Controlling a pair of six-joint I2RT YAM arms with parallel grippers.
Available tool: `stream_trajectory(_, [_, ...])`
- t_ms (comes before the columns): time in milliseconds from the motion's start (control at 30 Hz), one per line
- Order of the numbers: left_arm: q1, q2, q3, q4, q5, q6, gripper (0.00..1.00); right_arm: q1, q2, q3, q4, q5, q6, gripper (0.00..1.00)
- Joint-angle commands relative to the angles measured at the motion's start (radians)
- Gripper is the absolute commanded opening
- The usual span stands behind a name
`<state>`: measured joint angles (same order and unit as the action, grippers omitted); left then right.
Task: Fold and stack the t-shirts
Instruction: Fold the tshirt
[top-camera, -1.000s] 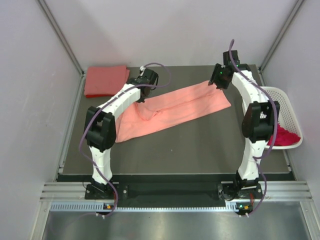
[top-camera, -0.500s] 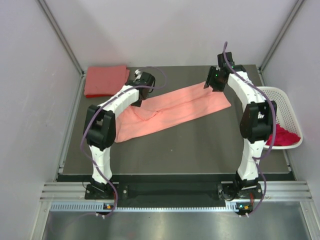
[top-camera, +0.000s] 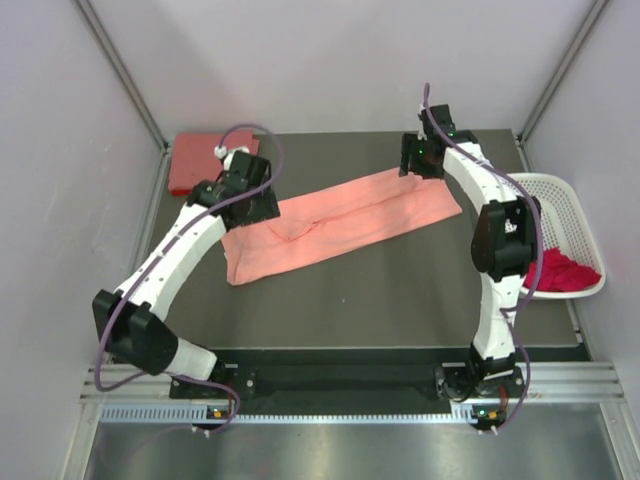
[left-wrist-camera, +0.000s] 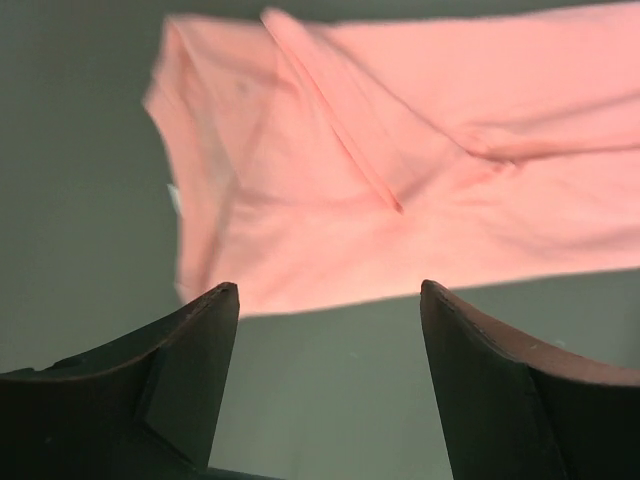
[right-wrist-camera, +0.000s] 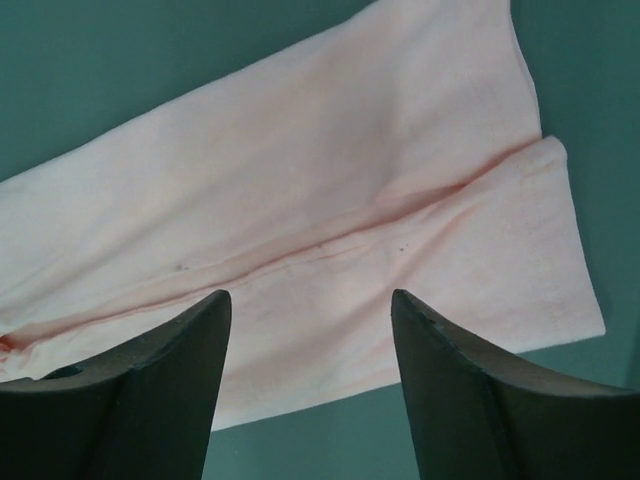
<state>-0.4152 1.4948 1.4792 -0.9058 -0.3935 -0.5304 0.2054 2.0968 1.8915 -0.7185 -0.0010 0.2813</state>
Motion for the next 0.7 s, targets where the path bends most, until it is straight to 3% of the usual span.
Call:
stream_trajectory(0, [0.027,-0.068,-0.182,0.107,0.194,-0.230,0.77,0.012,0.008,0.069,0.096,0.004,-0.094,0.67])
stream_trajectory(133, [0.108,-0.114,-0.309,0.166,0.297,-0.394,0.74,0.011,0.035,0.093,0.114,-0.037,-0.194,0.68])
stream_trajectory(400, [0.179,-0.076,-0.375,0.194,0.278,-0.503,0.75,0.020,0.029,0.067,0.081,-0.067,-0.196,0.70])
stream_trajectory(533, [0.193,-0.070,-0.437,0.232,0.246,-0.477,0.73,0.045,0.002,0.023,0.068,-0.093,-0.148,0.71])
stream_trajectory(667, [0.275,-0.085,-0.571,0.274,0.263,-0.480,0.68,0.116,-0.046,-0.023,0.086,-0.143,-0.107,0.69])
